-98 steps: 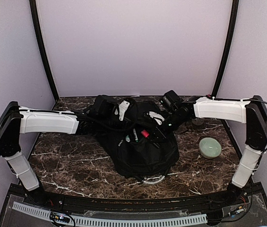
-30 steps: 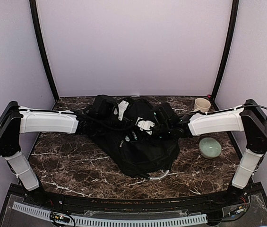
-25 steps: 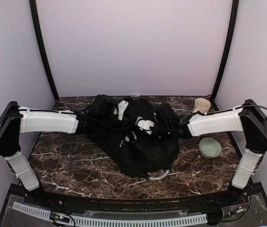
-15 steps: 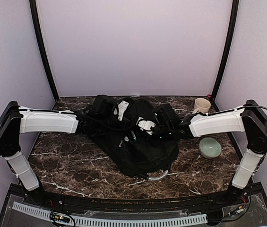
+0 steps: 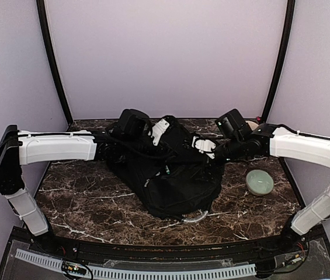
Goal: Pack the student bag
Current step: Adjust the pen in the upper front pocket of the bag, then put down the upper front pocket of the student bag, then hold the upper front pocket of the student bag.
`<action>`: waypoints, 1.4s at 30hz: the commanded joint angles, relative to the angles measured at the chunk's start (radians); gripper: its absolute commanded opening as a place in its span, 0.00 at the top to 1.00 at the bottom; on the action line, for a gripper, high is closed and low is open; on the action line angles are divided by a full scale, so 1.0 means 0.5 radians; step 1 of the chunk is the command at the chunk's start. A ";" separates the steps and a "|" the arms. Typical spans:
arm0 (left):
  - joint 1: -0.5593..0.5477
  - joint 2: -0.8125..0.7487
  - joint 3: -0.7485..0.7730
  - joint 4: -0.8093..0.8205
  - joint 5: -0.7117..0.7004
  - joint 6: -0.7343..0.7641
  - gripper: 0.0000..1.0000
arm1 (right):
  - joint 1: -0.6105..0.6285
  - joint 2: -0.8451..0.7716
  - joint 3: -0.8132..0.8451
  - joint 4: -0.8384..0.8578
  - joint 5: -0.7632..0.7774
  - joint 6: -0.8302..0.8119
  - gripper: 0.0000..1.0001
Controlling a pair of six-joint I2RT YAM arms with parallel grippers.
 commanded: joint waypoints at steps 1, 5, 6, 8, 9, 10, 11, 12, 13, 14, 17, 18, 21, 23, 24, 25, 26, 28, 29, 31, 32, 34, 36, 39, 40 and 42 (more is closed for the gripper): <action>-0.021 -0.246 0.027 -0.213 -0.056 -0.057 0.43 | -0.070 -0.129 0.164 -0.092 0.038 0.065 0.00; -0.004 -0.462 -0.089 -0.315 -0.374 -0.398 0.24 | -0.092 0.122 0.387 -0.144 0.310 0.190 0.00; 0.015 -0.498 -0.114 -0.354 -0.404 -0.507 0.22 | -0.104 0.223 0.505 -0.219 0.329 0.221 0.00; 0.066 -0.562 -0.170 -0.448 -0.459 -0.742 0.21 | -0.146 0.388 0.729 -0.348 0.221 0.266 0.00; 0.097 -0.594 -0.211 -0.508 -0.486 -0.867 0.20 | -0.172 0.428 0.807 -0.354 0.121 0.288 0.00; 0.130 -0.624 -0.268 -0.529 -0.485 -1.008 0.20 | -0.190 0.455 0.856 -0.323 0.018 0.306 0.00; 0.188 -0.665 -0.366 -0.522 -0.453 -1.128 0.20 | -0.194 0.480 0.903 -0.288 -0.030 0.305 0.00; 0.229 -0.702 -0.449 -0.490 -0.403 -1.247 0.20 | -0.193 0.510 0.932 -0.239 -0.065 0.310 0.00; 0.260 -0.741 -0.541 -0.446 -0.367 -1.366 0.20 | -0.194 0.553 0.957 -0.218 -0.108 0.334 0.00; 0.291 -0.776 -0.629 -0.389 -0.333 -1.470 0.20 | -0.193 0.604 0.987 -0.207 -0.145 0.359 0.00; 0.351 -0.879 -0.904 -0.111 -0.191 -1.718 0.21 | -0.176 0.867 1.179 -0.414 -0.289 0.364 0.00; 0.358 -0.899 -0.967 -0.047 -0.166 -1.774 0.21 | -0.171 1.007 1.256 -0.511 -0.307 0.350 0.04; 0.359 -0.900 -1.087 0.122 -0.064 -1.849 0.22 | -0.173 1.158 1.282 -0.562 -0.303 0.355 0.20; 0.365 -0.856 -1.142 0.227 0.010 -1.897 0.23 | -0.173 1.148 1.140 -0.418 -0.268 0.367 0.28; 0.365 -0.826 -1.158 0.259 0.041 -1.927 0.24 | -0.173 1.134 1.060 -0.342 -0.239 0.388 0.29; 0.365 -0.790 -1.167 0.293 0.071 -1.945 0.25 | -0.173 1.126 0.997 -0.279 -0.212 0.405 0.32; 0.365 -0.757 -1.171 0.316 0.091 -1.956 0.26 | -0.173 1.127 0.949 -0.231 -0.180 0.413 0.36; 0.365 -0.683 -1.169 0.337 0.114 -1.978 0.28 | -0.170 1.142 0.860 -0.154 -0.104 0.440 0.39; 0.365 -0.662 -1.171 0.358 0.119 -1.983 0.28 | -0.170 1.152 0.829 -0.123 -0.074 0.445 0.40; 0.368 -0.615 -1.174 0.419 0.144 -1.991 0.29 | -0.167 1.167 0.764 -0.063 0.008 0.448 0.41; 0.368 -0.592 -1.168 0.437 0.160 -1.994 0.31 | -0.167 1.174 0.742 -0.038 0.030 0.445 0.40; 0.370 -0.541 -1.151 0.448 0.186 -2.002 0.35 | -0.167 1.179 0.732 -0.038 0.048 0.437 0.38; 0.371 -0.497 -1.146 0.454 0.201 -2.017 0.39 | -0.167 1.133 0.724 -0.041 0.023 0.423 0.36; 0.371 -0.465 -1.169 0.511 0.214 -2.028 0.47 | -0.160 1.011 0.701 -0.014 -0.018 0.414 0.33; 0.371 -0.456 -1.176 0.527 0.211 -2.027 0.49 | -0.159 0.962 0.698 -0.003 -0.028 0.411 0.30; 0.371 -0.441 -1.185 0.559 0.213 -2.030 0.56 | -0.146 0.868 0.689 0.034 -0.021 0.411 0.05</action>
